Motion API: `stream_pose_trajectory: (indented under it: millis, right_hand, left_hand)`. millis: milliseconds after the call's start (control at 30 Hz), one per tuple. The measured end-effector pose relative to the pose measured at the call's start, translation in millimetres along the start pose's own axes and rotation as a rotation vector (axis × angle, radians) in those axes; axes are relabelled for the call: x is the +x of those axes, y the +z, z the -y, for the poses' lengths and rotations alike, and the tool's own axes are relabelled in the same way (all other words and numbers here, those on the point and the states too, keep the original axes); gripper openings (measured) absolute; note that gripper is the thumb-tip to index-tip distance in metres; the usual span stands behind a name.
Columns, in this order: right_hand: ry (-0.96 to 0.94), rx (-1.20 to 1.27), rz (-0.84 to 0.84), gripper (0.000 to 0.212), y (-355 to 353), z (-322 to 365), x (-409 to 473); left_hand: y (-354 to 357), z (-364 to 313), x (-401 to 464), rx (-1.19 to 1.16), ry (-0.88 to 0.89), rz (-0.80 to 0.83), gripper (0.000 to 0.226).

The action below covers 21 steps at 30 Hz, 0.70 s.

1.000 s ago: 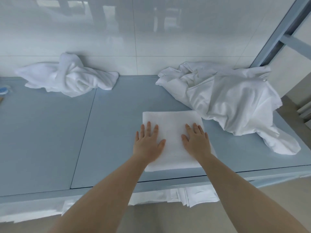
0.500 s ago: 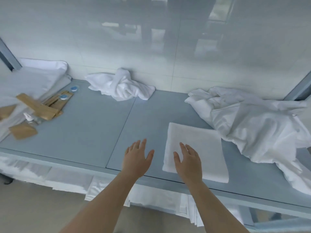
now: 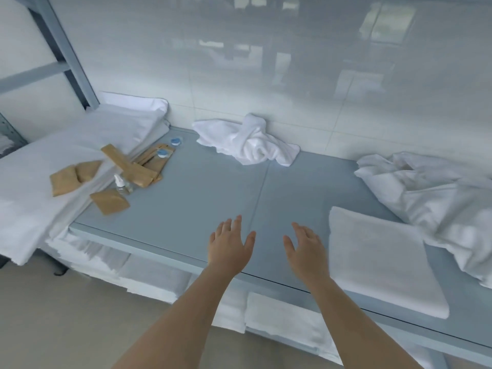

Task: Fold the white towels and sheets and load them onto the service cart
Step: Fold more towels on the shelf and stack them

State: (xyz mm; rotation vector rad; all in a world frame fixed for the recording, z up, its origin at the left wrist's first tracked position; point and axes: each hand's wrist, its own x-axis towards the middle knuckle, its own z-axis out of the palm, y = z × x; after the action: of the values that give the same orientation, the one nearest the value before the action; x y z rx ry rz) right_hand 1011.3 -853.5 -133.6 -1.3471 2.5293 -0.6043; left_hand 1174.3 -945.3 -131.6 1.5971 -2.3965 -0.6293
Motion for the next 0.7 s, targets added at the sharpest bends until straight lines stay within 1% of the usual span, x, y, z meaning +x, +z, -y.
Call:
stream_pose_trajectory:
  millis: [200, 333, 533, 700]
  right_hand:
    - [0.026, -0.002, -0.023, 0.052, 56, 102, 21]
    - [0.074, 0.013, -0.055, 0.051, 75, 147, 36]
    - [0.129, 0.011, -0.098, 0.051, 80, 173, 54]
    - [0.166, -0.01, -0.099, 0.052, 81, 168, 75]
  left_hand:
    - [-57, 91, 55, 0.006, 0.067, 0.003, 0.065]
    - [-83, 133, 84, 0.031, 0.116, 0.037, 0.065]
    - [-96, 155, 120, 0.058, 0.204, 0.067, 0.065]
    - [-80, 149, 151, 0.107, 0.262, 0.064, 0.068]
